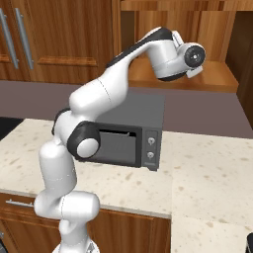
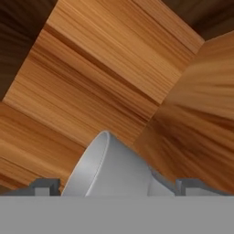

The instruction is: There is a bowl on the dining counter. Grab a lemon wedge from the fridge and place it in the bowl. Then get the liquor bottle and glass cup from the cabinet and place them next to the bowl.

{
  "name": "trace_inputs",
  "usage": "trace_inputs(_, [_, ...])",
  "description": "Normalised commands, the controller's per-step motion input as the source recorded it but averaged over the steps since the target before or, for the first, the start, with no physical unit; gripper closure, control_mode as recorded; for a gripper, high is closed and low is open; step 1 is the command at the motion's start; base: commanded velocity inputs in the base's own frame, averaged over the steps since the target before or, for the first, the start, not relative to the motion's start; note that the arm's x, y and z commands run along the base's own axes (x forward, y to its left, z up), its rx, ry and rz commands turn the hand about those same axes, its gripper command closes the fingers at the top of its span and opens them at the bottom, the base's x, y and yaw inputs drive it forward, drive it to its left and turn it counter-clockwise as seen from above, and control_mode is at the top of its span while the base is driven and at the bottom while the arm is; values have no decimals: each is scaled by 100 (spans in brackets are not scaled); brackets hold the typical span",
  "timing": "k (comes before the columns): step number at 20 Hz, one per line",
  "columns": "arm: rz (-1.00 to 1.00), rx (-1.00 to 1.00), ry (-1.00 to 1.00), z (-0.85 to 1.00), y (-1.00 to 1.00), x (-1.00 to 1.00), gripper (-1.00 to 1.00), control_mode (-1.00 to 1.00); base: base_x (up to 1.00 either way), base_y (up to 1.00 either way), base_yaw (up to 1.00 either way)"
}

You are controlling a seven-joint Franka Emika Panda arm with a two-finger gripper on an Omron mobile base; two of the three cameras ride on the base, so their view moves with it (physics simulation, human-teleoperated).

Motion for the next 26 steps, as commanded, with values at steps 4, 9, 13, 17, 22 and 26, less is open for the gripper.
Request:
trace_inputs(4, [0, -2, 0, -2, 0, 16, -100, -100, 0, 0, 0])
trace_inputs(9, [0, -5, 2, -10, 0, 10, -100, -100, 0, 0, 0])
trace_inputs(13, [0, -6, 4, -17, 0, 4, -100, -100, 0, 0, 0])
trace_inputs(17, [0, -7, 6, -25, 0, 0, -100, -100, 0, 0, 0])
trace_inputs(22, [0, -8, 9, -30, 0, 0, -100, -100, 0, 0, 0])
trace_inputs(26, [0, -11, 9, -37, 0, 0, -100, -100, 0, 0, 0])
